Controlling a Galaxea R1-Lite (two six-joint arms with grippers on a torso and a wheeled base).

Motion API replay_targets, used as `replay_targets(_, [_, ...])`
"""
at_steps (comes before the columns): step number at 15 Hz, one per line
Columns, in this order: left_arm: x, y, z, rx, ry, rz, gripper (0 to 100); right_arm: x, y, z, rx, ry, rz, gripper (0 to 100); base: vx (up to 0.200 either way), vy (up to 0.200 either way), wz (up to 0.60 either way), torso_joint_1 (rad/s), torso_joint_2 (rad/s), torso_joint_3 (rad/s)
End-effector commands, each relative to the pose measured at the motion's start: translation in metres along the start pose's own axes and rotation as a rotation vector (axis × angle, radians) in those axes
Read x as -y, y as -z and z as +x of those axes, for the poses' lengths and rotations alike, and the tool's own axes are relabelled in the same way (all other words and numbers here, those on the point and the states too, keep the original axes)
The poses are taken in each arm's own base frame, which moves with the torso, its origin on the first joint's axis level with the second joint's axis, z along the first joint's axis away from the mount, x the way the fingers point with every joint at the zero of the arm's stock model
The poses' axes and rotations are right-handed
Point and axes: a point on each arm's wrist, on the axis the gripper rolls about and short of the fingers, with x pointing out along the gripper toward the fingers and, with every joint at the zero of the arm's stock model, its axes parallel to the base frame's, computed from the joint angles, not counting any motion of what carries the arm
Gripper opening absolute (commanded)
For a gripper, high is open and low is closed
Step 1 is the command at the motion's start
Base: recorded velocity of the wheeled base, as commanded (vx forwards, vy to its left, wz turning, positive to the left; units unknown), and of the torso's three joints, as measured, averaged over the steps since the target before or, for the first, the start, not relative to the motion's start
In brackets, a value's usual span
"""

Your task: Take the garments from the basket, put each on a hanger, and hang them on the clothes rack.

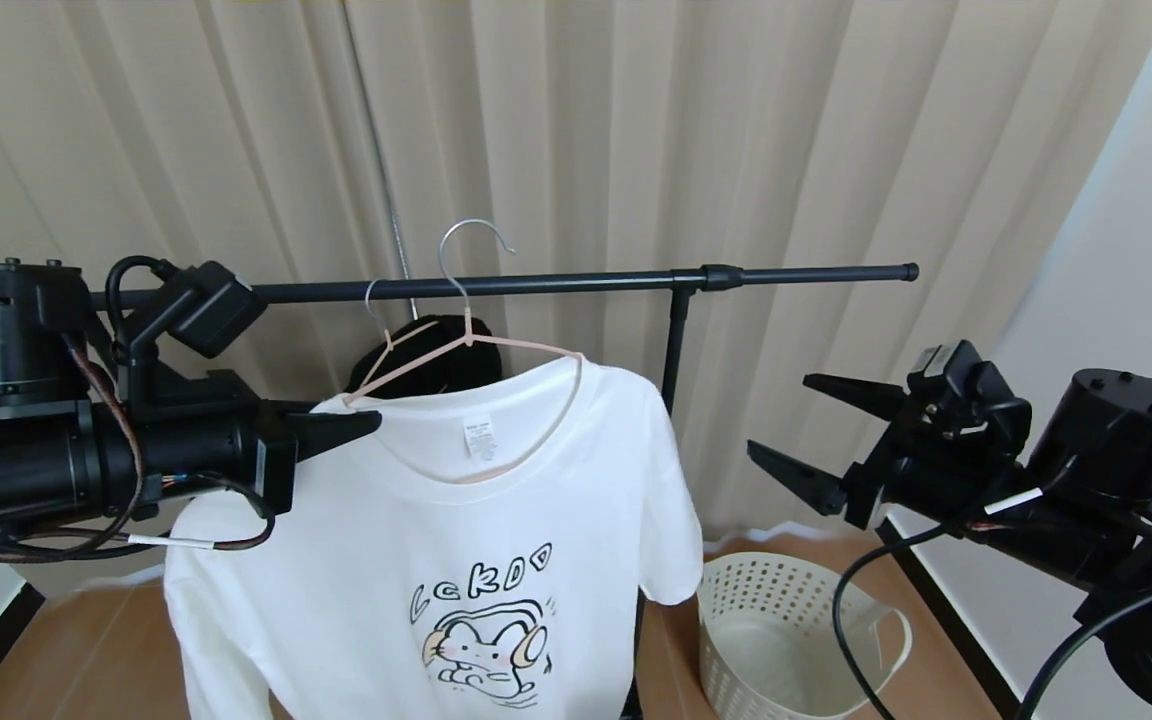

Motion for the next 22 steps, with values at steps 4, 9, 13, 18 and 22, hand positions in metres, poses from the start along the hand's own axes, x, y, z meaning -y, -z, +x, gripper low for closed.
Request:
replay_targets(4, [-0.011,0.012,0.028,-0.078,-0.022,-0.054,0,-0.003,-0.015,0.008,0.046,0.048,0.010,100,0.000,0.000,0.00,0.000,0.00,0.000])
replay_targets(9, [-0.019,0.007,0.068,-0.121,-0.120,-0.164,0,-0.003,-0.008,0.013,0.026,0.049,0.017,100,0.000,0.000,0.00,0.000,0.00,0.000])
replay_targets(13, [-0.022,0.001,0.105,-0.131,-0.203,-0.236,0,-0.001,-0.006,0.017,0.021,0.056,0.018,100,0.000,0.000,0.00,0.000,0.00,0.000])
replay_targets(18, [-0.023,-0.016,0.129,-0.083,-0.297,-0.269,0,-0.001,-0.006,0.017,0.020,0.059,0.016,100,0.000,0.000,0.00,0.000,0.00,0.000])
replay_targets(22, [-0.024,-0.017,0.142,-0.085,-0.382,-0.275,0,-0.001,-0.005,0.017,0.019,0.059,0.017,100,0.000,0.000,0.00,0.000,0.00,0.000])
